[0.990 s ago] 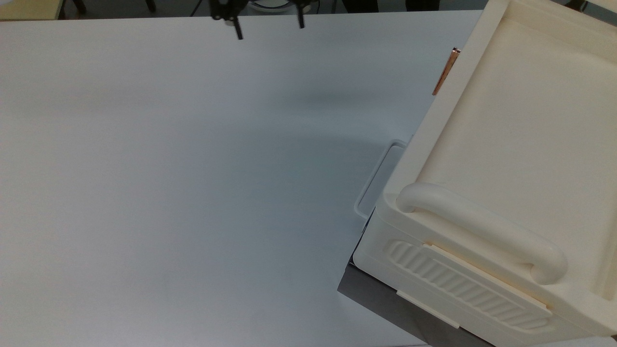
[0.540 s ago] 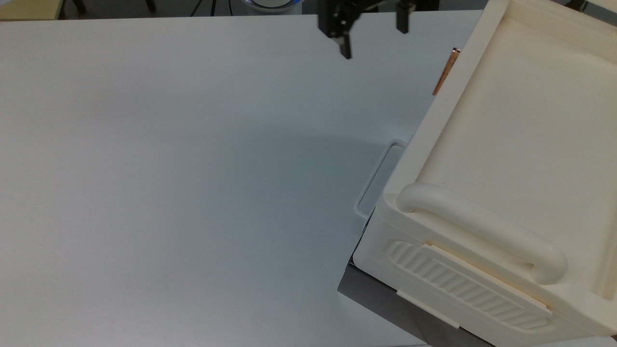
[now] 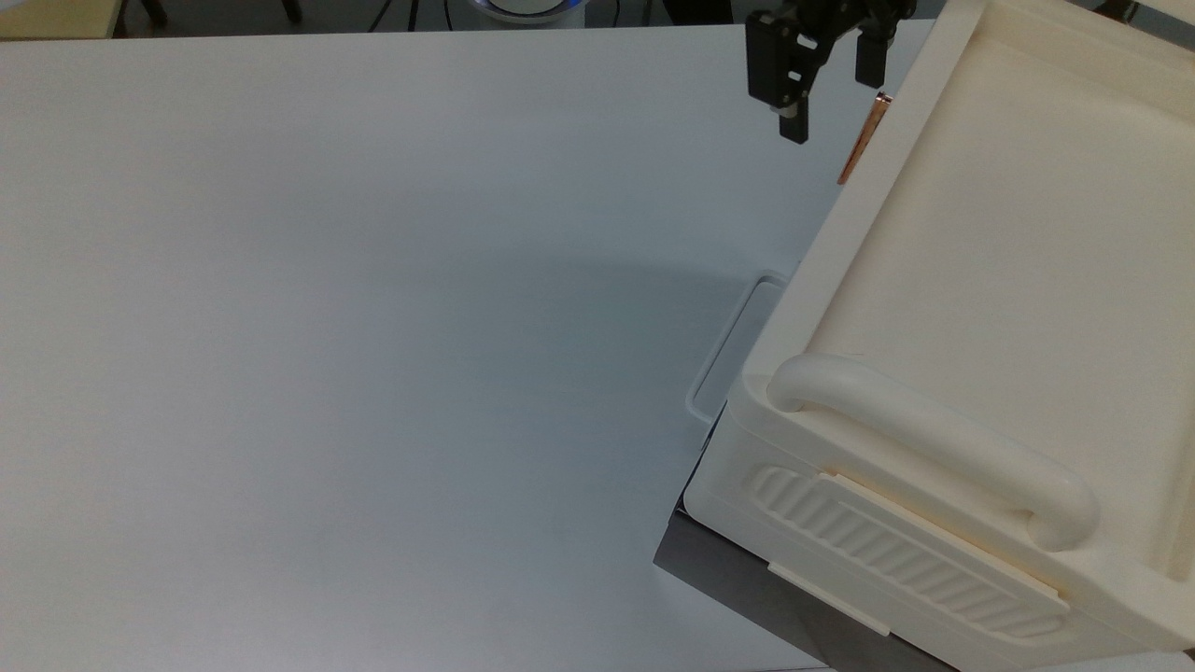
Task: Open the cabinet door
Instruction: 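Move the gripper toward the orange tab on the cream box door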
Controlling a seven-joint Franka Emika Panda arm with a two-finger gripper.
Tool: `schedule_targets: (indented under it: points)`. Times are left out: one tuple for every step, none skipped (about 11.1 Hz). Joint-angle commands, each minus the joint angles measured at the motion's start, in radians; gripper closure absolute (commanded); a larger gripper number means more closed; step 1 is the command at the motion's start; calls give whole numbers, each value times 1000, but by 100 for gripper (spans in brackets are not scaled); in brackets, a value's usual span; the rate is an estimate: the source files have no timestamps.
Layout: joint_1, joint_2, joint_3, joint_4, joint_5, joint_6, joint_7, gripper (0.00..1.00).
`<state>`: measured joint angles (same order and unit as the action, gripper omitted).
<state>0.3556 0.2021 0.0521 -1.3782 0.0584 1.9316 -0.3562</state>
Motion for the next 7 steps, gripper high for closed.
schedule_targets:
  points:
    - [19, 19, 0, 18, -25, 21, -95, 34]
    - [20, 19, 0, 16, -23, 21, -96, 51]
    - [20, 20, 2, 16, -22, 21, -95, 65]
    - [20, 20, 2, 15, -20, 21, -96, 76]
    - [20, 29, 2, 16, -22, 21, -95, 76]
    - [20, 34, 2, 16, -20, 23, -92, 77]
    - [19, 36, 2, 16, -17, 24, -90, 80]
